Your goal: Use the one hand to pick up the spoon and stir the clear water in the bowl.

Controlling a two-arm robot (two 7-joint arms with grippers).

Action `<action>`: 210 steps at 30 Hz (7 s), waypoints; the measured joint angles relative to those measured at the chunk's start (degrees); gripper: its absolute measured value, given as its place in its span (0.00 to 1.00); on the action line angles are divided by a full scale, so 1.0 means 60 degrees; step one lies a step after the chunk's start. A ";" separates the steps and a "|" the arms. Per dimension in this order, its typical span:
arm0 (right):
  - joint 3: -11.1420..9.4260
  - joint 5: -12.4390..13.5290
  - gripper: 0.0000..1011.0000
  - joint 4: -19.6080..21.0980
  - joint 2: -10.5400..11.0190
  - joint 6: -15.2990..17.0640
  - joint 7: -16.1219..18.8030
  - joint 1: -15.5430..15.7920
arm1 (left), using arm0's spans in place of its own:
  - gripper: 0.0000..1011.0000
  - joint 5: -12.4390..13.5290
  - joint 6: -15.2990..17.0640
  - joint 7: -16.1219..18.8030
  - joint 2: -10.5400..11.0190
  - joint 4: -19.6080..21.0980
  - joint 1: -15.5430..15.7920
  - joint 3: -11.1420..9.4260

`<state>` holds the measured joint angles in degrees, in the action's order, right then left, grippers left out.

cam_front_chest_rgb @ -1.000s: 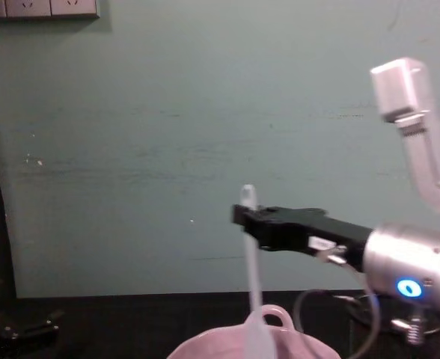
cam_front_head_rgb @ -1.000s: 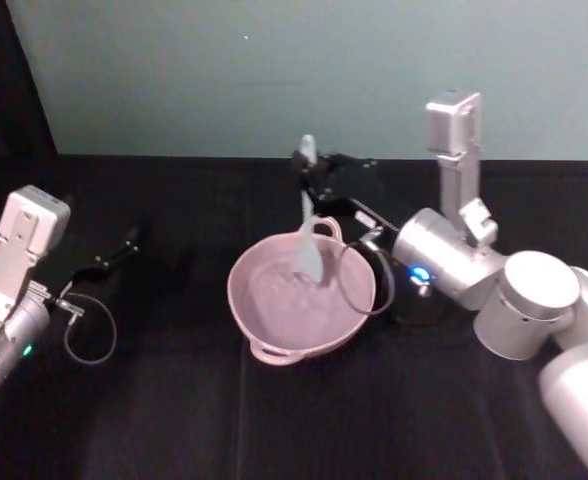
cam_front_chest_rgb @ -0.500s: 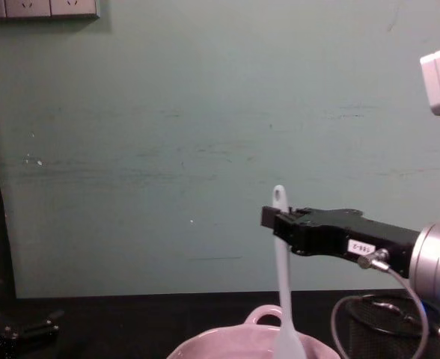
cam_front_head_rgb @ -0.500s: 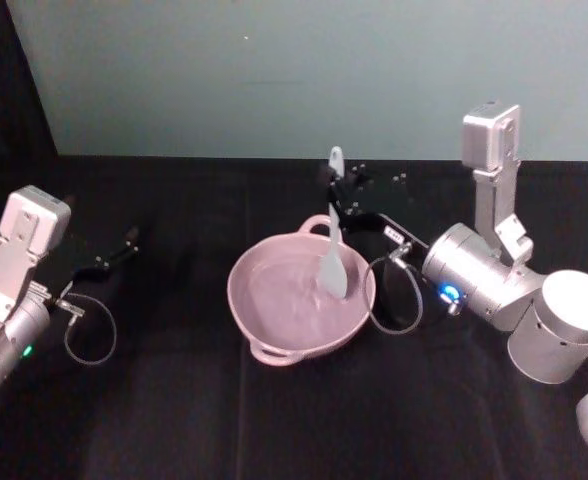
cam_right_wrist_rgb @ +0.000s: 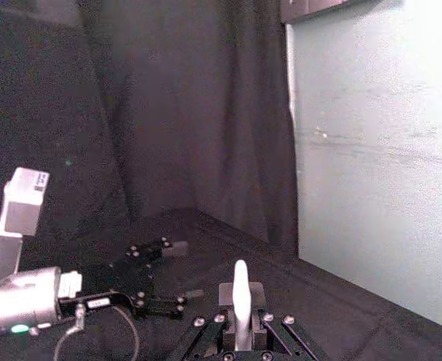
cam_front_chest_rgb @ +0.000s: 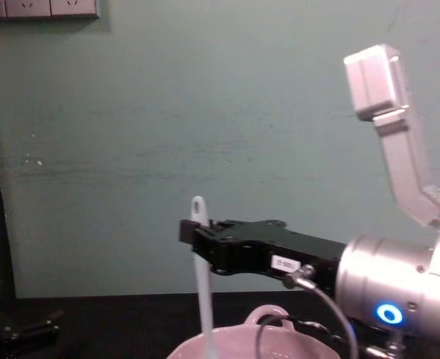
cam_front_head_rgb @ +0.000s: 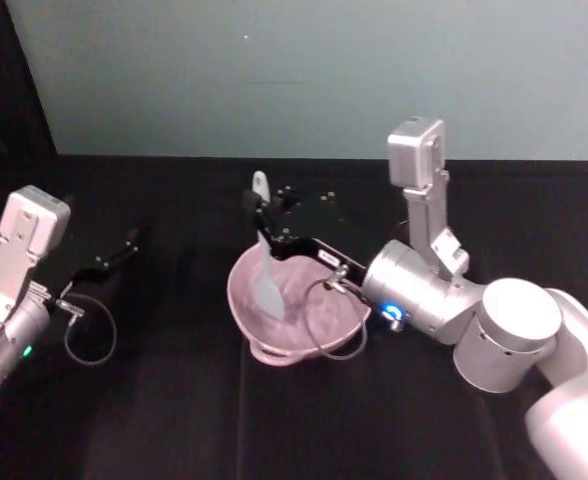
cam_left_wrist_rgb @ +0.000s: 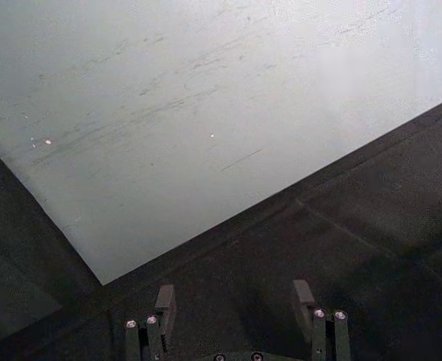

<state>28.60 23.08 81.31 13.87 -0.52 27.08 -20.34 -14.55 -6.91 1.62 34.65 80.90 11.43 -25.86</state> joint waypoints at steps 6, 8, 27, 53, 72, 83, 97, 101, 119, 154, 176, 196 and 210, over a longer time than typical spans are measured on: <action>0.0189 0.0012 0.11 -0.0499 -0.0321 -0.0180 0.0132 -0.0391 | 1.00 0.0000 0.0000 0.0000 0.0000 0.0000 0.0000 0.0000; 0.0214 0.0021 0.11 -0.0695 -0.0411 -0.0262 0.0158 -0.0538 | 1.00 0.0000 0.0001 0.0000 0.0000 0.0000 0.0000 0.0000; -0.0625 0.0270 0.11 -0.1687 -0.0240 -0.0697 -0.0183 -0.0874 | 1.00 0.0000 0.0000 0.0000 0.0000 0.0000 0.0000 0.0000; -0.0326 0.0011 0.11 0.0015 0.0147 -0.0078 -0.0224 0.0170 | 1.00 0.0000 0.0000 0.0000 0.0000 0.0000 0.0000 0.0000; 0.0097 -0.0010 0.11 -0.1524 -0.0707 -0.0602 0.0119 -0.0885 | 1.00 0.0000 0.0000 0.0000 0.0000 0.0000 0.0000 0.0000; -0.0652 0.0012 0.11 -0.1501 -0.0266 -0.0640 -0.0448 -0.0659 | 1.00 0.0000 0.0000 0.0000 0.0000 0.0000 0.0000 0.0000; -0.1027 -0.0181 0.11 -0.0496 0.0196 -0.0371 -0.0742 -0.0022 | 1.00 0.0000 0.0000 0.0000 0.0000 0.0000 0.0000 -0.0001; -0.0833 -0.0281 0.11 -0.0386 0.0094 -0.0304 -0.0689 0.0044 | 1.00 0.0000 0.0000 0.0000 0.0000 0.0000 0.0000 0.0000; -0.0201 0.0046 0.11 0.0084 -0.0293 -0.0247 -0.0160 0.0091 | 1.00 0.0000 0.0000 0.0000 0.0000 0.0000 0.0000 0.0000; -0.2366 0.2001 0.11 0.3467 0.2303 0.1560 -0.1380 0.0954 | 1.00 0.0000 0.0000 0.0000 0.0000 0.0000 0.0000 -0.0001; -0.2464 0.1632 0.11 0.1708 0.1931 0.0220 -0.1270 0.1301 | 1.00 0.0000 0.0000 0.0000 0.0000 0.0000 0.0000 0.0000; -0.2987 0.3682 0.11 -0.0011 0.1023 0.0387 -0.0829 0.1392 | 1.00 0.0000 0.0000 0.0000 0.0000 0.0000 0.0000 0.0000; -0.3586 0.5051 0.47 -0.0159 0.0921 0.0392 -0.1346 0.1964 | 1.00 0.0000 0.0000 0.0000 0.0000 0.0000 0.0000 0.0000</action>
<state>7.09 53.38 80.36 19.40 1.83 19.00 -8.56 -14.55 -6.91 1.62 34.65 80.90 11.43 -25.86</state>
